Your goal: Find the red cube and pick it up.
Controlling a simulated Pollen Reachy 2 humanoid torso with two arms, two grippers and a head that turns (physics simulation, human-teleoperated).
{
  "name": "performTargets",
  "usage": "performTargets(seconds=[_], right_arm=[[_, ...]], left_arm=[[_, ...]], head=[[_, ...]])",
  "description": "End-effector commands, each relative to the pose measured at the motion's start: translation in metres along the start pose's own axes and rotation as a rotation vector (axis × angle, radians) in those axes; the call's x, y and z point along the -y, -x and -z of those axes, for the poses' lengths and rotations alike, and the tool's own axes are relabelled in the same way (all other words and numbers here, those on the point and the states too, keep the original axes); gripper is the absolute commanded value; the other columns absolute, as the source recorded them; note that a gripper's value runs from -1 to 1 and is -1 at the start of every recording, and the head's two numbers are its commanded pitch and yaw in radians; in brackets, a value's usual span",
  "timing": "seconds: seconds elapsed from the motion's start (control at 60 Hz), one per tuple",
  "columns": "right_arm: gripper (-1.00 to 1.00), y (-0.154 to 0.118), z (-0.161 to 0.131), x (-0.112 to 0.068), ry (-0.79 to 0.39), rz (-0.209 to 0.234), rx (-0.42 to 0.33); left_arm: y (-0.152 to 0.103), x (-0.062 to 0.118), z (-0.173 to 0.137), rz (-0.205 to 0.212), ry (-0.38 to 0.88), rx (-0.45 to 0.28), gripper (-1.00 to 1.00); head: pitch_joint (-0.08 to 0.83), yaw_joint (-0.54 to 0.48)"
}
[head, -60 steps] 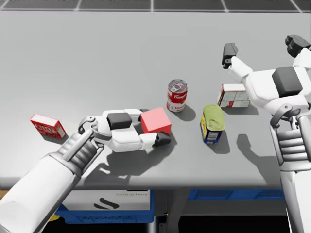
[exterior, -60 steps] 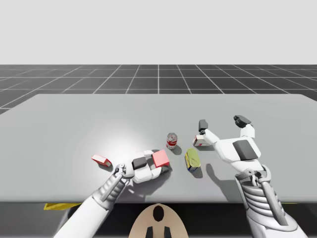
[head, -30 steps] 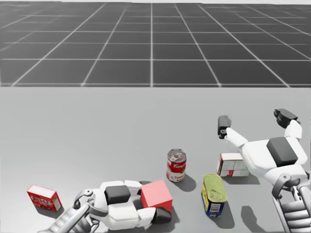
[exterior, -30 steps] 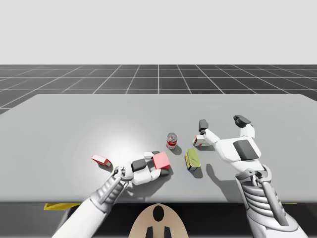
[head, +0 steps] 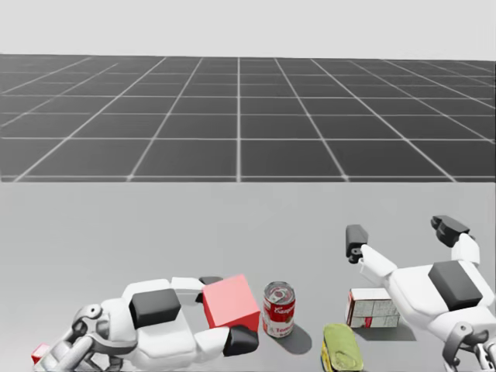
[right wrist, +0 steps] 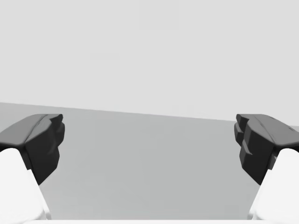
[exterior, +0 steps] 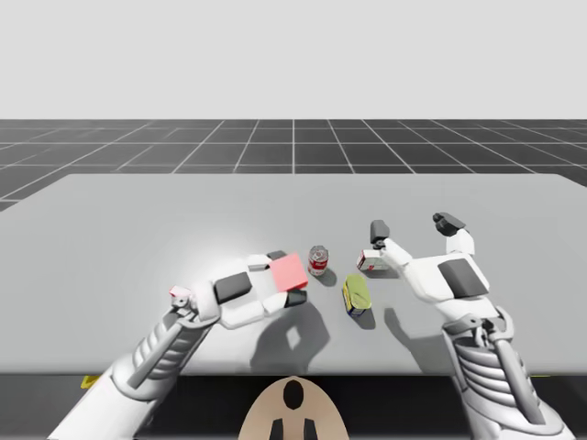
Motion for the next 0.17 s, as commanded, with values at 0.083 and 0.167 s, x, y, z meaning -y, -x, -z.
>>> performTargets(seconds=[0.083,0.167], right_arm=[[-1.00,-0.003,-0.004,0.002,-0.054,0.032,0.004],[-1.00,-0.002,-0.004,0.003,-0.069,0.022,0.013]], left_arm=[[-0.076,-0.013,-0.038,0.086,-0.149,0.179,1.00],[-0.102,-0.012,-0.054,0.111,-0.201,0.255,1.00]], head=[[0.296,-0.03],[0.291,-0.03]])
